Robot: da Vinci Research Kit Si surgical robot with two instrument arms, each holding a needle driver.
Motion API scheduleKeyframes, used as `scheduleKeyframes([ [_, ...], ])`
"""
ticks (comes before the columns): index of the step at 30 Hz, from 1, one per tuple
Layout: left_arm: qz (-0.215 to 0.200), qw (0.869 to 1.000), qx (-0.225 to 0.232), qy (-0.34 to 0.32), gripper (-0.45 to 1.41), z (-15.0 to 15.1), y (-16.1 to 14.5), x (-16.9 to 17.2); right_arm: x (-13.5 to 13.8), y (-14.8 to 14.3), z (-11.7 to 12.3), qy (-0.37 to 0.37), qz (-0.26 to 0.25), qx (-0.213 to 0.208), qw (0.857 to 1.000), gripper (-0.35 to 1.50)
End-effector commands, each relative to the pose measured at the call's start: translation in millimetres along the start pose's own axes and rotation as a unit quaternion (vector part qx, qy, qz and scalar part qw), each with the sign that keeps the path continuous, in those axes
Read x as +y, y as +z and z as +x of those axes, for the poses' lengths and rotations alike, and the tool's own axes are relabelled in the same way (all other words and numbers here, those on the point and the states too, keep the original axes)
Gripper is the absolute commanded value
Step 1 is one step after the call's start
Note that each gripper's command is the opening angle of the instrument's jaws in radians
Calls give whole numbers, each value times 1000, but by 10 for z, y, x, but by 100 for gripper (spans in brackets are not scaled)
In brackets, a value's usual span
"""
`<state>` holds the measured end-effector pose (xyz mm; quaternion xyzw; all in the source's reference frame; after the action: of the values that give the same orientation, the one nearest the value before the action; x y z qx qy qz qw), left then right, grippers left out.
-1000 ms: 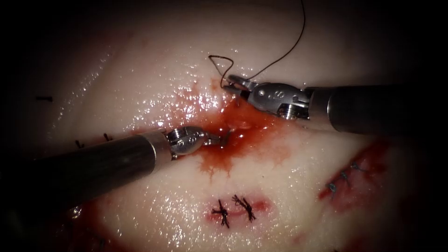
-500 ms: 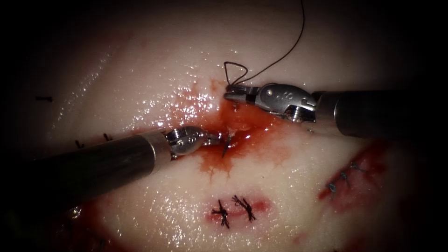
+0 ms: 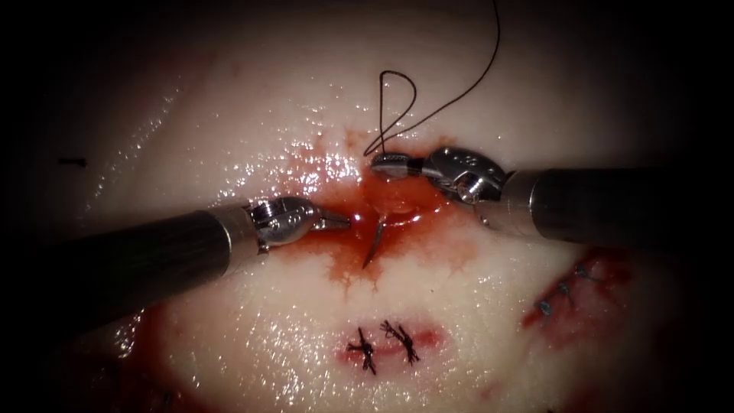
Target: Wound Closure
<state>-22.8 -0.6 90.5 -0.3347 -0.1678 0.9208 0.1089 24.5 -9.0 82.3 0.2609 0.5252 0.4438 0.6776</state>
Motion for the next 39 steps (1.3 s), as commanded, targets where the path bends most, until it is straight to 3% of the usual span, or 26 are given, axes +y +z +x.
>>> scheduleKeyframes([
  [1, 2, 1000, 6, 14, -32, 0, 9, -3, -4, 9, 7, 1, 18, 20, 1000, 19],
  [2, 3, 1000, 8, 25, -32, 0, 9, -2, -4, 8, 12, 2, 26, 28, 999, 66],
  [4, -6, 996, 22, 85, -33, -1, 11, 0, -2, 1, 28, 6, 58, 40, 998, 115],
  [6, -11, 994, 31, 103, -33, -1, 11, 1, -1, -3, 32, 7, 60, 39, 997, 121],
  [10, -25, 983, 69, 166, -32, -10, 14, 8, 6, -26, 49, -3, 77, 38, 996, 127],
  [13, -16, 976, 82, 202, -16, -15, 18, 13, 11, -46, 54, -11, 79, 46, 996, 127],
  [17, 10, 955, 142, 259, -16, -15, 24, 16, 18, -67, 51, -11, 75, 46, 996, 123],
  [21, 16, 940, 170, 294, 4, -9, 30, 15, 29, -80, 42, -16, 64, 47, 997, 120],
  [26, 4, 932, 180, 316, 19, -5, 31, 20, 46, -83, 29, -24, 54, 49, 997, 118],
  [34, -5, 924, 189, 332, 76, 3, 31, 30, 56, -75, 17, -34, 50, 50, 997, 118],
  [39, -4, 919, 191, 345, 91, 11, 32, 38, 55, -71, 15, -35, 48, 51, 997, 116],
])
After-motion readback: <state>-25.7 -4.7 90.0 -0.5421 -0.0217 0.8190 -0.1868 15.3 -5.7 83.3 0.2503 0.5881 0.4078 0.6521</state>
